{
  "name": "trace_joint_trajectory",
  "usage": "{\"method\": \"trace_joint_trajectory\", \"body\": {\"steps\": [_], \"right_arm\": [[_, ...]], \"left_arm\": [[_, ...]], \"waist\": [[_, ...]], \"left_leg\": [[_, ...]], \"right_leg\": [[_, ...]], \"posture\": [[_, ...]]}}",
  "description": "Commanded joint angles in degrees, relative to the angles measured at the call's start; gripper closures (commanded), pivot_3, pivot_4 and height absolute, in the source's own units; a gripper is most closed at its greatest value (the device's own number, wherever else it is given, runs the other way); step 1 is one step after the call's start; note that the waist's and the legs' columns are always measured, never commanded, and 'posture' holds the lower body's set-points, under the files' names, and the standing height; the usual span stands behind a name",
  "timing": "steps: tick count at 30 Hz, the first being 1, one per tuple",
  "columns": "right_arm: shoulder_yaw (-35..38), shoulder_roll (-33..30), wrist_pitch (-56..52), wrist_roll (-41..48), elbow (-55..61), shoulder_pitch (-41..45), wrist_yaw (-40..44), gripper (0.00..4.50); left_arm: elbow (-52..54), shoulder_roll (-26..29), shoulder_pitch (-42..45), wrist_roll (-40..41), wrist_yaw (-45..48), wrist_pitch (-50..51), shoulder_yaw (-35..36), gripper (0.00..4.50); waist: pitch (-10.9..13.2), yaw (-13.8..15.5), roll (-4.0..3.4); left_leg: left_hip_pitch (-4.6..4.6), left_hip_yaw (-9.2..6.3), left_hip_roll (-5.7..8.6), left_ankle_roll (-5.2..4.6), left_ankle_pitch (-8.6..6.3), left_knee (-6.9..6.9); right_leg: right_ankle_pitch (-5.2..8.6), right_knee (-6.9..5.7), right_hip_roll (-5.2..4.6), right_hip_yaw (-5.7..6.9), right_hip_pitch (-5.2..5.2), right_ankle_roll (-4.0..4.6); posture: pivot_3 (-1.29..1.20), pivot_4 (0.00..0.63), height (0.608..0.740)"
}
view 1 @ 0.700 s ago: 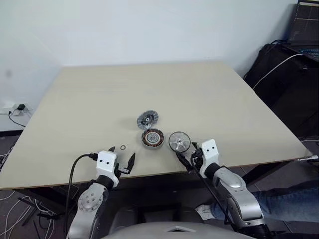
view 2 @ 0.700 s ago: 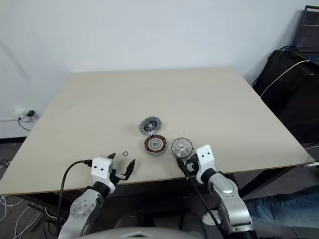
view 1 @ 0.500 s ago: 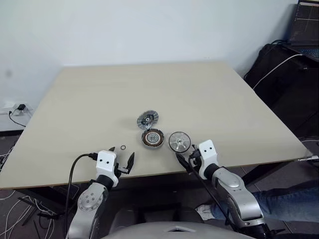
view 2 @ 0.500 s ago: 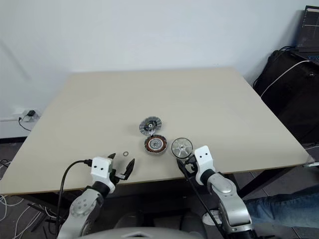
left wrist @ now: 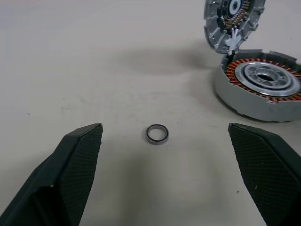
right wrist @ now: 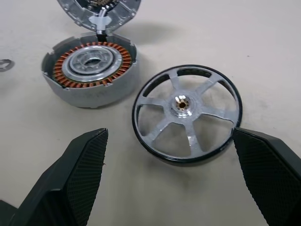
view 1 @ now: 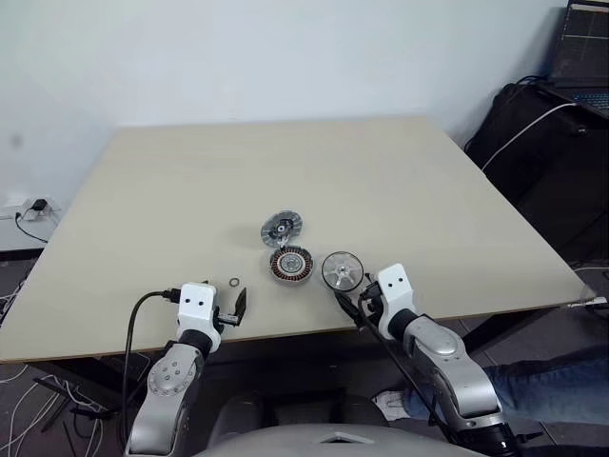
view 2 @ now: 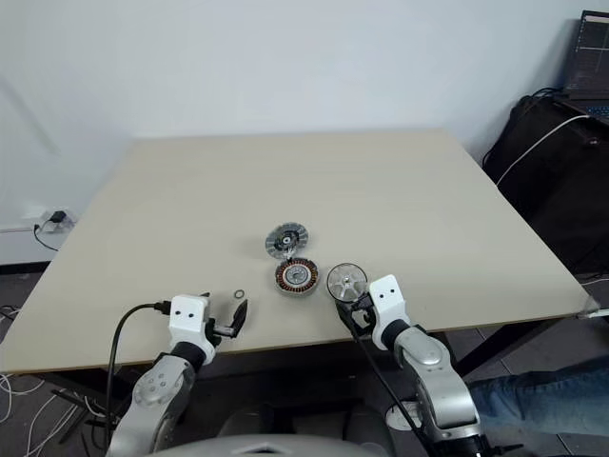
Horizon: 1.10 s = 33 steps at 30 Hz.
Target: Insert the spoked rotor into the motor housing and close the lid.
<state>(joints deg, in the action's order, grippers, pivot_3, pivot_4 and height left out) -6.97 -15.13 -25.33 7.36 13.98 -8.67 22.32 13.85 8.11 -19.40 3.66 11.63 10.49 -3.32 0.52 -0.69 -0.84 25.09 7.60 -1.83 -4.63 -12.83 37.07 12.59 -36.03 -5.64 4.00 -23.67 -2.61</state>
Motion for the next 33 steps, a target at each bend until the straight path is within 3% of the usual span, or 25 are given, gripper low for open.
{"method": "trace_joint_trajectory", "body": {"steps": [1,7,21,33], "right_arm": [[-0.05,-0.11,1.39,0.44,2.44,0.83,0.49,0.03],[-0.6,0.19,1.79,0.18,2.27,1.07,0.56,0.03],[-1.2,2.04,2.54,0.25,1.94,0.92,-0.65,0.03],[-1.05,2.75,2.35,0.48,3.08,-0.06,-1.85,0.03]], "left_arm": [[2.92,0.18,0.32,0.65,1.04,-0.89,-0.56,0.0],[1.1,-0.6,1.85,-0.73,-0.88,0.05,-0.11,0.0],[-11.64,-0.71,15.31,-5.56,-4.07,6.83,-1.86,0.0],[-13.73,-0.47,16.12,-5.54,-2.73,13.12,-2.01,0.0]], "waist": [[0.0,0.01,0.0],[0.01,0.02,0.01],[0.07,0.07,0.17],[0.06,0.07,0.19]], "left_leg": [[0.0,0.0,0.0,0.0,0.0,0.0],[0.0,0.0,0.0,0.0,0.0,0.0],[0.02,0.0,0.01,0.0,0.01,0.03],[0.01,-0.01,0.01,0.0,0.01,0.04]], "right_leg": [[0.0,0.0,0.0,0.0,0.0,0.0],[0.0,0.0,0.0,0.0,0.0,0.0],[-0.01,0.0,0.05,0.05,0.0,0.01],[-0.07,0.0,0.02,0.03,0.01,0.09]], "posture": [[0.0,0.0,0.74],[0.0,0.0,0.74],[0.0,0.0,0.74],[0.0,0.0,0.74]]}}
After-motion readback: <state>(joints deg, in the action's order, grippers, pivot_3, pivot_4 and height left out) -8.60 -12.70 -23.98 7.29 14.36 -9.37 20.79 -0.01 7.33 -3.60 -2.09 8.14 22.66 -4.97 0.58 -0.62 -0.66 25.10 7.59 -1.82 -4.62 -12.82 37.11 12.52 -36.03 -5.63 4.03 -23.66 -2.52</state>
